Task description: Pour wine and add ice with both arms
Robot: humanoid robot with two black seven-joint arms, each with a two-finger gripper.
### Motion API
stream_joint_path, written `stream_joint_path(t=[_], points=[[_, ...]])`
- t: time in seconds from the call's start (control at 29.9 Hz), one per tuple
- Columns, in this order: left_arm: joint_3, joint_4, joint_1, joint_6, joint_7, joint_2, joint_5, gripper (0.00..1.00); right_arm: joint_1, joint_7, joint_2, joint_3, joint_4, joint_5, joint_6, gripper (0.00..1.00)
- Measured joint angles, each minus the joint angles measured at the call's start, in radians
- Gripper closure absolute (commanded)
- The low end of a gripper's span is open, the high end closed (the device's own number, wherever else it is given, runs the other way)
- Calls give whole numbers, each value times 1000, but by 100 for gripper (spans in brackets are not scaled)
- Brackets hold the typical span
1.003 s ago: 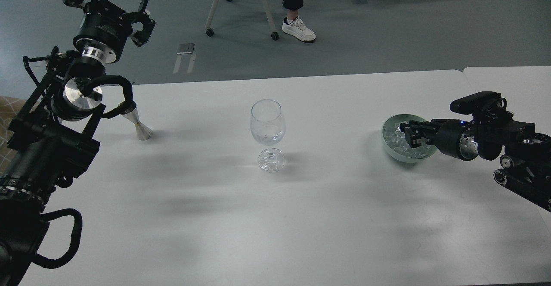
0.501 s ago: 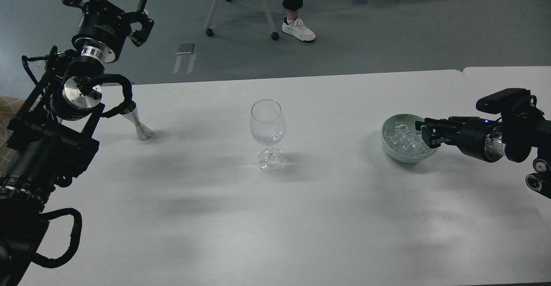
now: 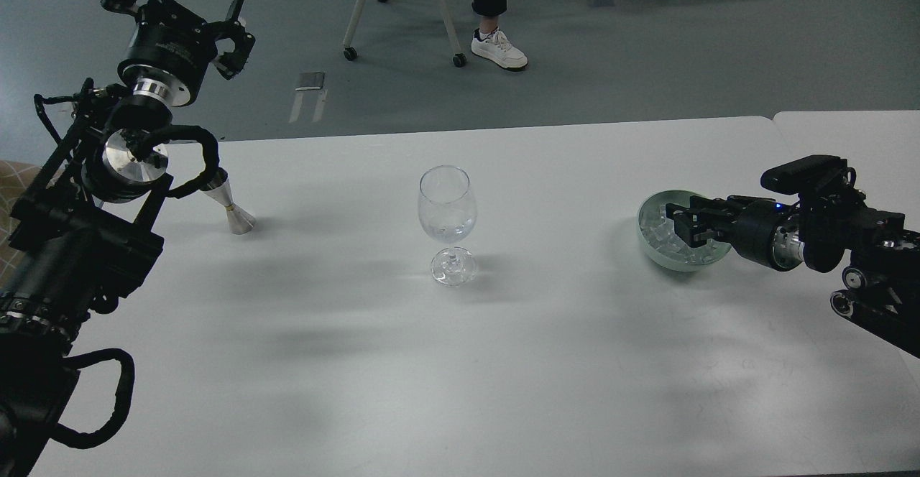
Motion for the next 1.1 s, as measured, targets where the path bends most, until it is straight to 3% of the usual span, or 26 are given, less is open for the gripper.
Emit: stream_joint_path(t=[1.1], points=[[0, 3, 20, -2, -8, -1, -2, 3, 1, 0, 85, -7, -98, -4, 1, 56]])
